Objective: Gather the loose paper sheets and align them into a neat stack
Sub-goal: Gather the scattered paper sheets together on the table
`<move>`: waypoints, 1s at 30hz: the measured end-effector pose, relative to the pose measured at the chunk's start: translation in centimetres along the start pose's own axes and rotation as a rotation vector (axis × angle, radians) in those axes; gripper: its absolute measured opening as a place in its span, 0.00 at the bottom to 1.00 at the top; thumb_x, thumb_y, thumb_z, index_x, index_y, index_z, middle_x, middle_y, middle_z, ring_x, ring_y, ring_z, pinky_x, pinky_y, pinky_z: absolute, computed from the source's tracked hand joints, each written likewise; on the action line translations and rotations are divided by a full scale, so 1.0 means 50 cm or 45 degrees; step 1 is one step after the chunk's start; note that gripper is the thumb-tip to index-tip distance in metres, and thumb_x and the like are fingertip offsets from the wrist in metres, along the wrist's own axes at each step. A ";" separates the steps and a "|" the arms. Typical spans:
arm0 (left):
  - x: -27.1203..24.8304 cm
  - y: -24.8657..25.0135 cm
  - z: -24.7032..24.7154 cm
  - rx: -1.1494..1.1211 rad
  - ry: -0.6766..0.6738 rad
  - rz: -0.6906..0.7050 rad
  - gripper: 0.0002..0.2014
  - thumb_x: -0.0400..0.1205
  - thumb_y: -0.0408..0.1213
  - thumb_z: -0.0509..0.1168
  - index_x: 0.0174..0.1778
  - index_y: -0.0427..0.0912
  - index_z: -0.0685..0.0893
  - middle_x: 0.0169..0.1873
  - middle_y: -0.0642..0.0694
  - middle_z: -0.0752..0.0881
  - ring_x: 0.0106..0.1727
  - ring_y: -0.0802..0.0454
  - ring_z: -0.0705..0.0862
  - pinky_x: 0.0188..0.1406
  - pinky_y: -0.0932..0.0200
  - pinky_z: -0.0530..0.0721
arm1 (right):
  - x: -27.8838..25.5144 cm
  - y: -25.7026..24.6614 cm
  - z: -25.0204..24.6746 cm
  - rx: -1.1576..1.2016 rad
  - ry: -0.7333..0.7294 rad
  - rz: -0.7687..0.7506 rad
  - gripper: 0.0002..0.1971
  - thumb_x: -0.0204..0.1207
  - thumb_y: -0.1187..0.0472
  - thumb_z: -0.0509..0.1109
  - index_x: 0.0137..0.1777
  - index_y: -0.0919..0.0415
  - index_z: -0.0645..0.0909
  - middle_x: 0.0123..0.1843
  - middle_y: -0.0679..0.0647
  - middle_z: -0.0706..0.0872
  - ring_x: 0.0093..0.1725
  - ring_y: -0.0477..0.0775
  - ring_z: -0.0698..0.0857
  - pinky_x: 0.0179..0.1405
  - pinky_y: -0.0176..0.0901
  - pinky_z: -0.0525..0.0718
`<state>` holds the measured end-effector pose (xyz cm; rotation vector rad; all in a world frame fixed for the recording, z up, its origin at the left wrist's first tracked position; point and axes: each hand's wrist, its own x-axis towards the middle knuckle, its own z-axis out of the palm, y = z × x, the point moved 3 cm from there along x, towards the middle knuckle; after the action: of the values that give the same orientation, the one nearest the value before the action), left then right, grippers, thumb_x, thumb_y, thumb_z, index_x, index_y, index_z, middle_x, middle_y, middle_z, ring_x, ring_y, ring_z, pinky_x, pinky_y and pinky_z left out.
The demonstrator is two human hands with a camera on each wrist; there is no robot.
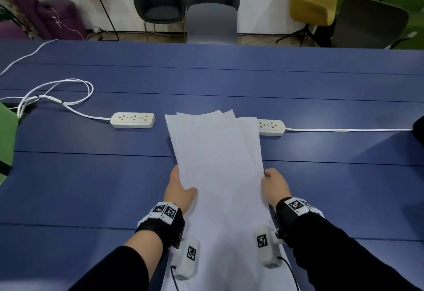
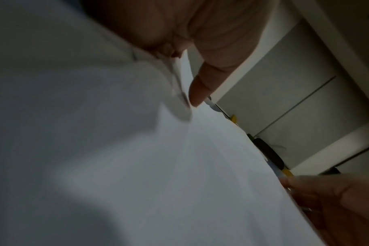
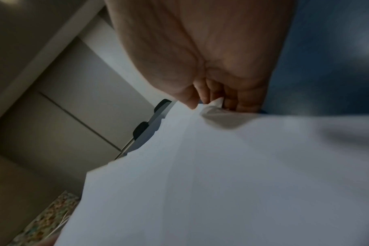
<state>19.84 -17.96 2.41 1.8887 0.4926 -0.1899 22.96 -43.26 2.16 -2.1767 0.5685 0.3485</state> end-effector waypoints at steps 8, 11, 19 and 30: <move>0.050 -0.006 -0.022 -0.003 0.102 -0.058 0.18 0.81 0.31 0.60 0.68 0.40 0.79 0.60 0.45 0.86 0.59 0.45 0.83 0.54 0.58 0.76 | -0.005 0.022 -0.024 -0.126 0.018 0.048 0.12 0.73 0.71 0.62 0.42 0.61 0.88 0.41 0.55 0.86 0.45 0.59 0.81 0.44 0.39 0.76; 0.057 -0.008 -0.027 0.004 0.137 -0.085 0.16 0.81 0.30 0.59 0.64 0.36 0.80 0.54 0.44 0.86 0.56 0.44 0.84 0.51 0.58 0.75 | 0.005 0.022 -0.023 -0.034 -0.052 0.019 0.12 0.76 0.64 0.64 0.57 0.59 0.83 0.52 0.54 0.86 0.55 0.58 0.83 0.55 0.45 0.79; 0.069 -0.014 -0.030 -0.012 0.273 -0.199 0.14 0.80 0.36 0.63 0.60 0.36 0.78 0.50 0.44 0.83 0.46 0.46 0.80 0.47 0.57 0.74 | 0.033 0.020 -0.023 -0.113 -0.091 -0.070 0.14 0.77 0.65 0.66 0.31 0.58 0.68 0.31 0.52 0.76 0.36 0.55 0.73 0.41 0.46 0.74; 0.052 -0.035 -0.018 0.007 0.385 -0.148 0.04 0.82 0.32 0.61 0.46 0.38 0.71 0.29 0.51 0.73 0.30 0.52 0.72 0.28 0.65 0.67 | 0.021 0.062 -0.028 0.063 -0.134 -0.042 0.11 0.77 0.67 0.67 0.32 0.62 0.77 0.28 0.54 0.85 0.25 0.50 0.77 0.32 0.38 0.78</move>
<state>21.35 -15.97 0.33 1.9042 0.8085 0.0197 22.38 -46.34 0.50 -2.1044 0.4775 0.4243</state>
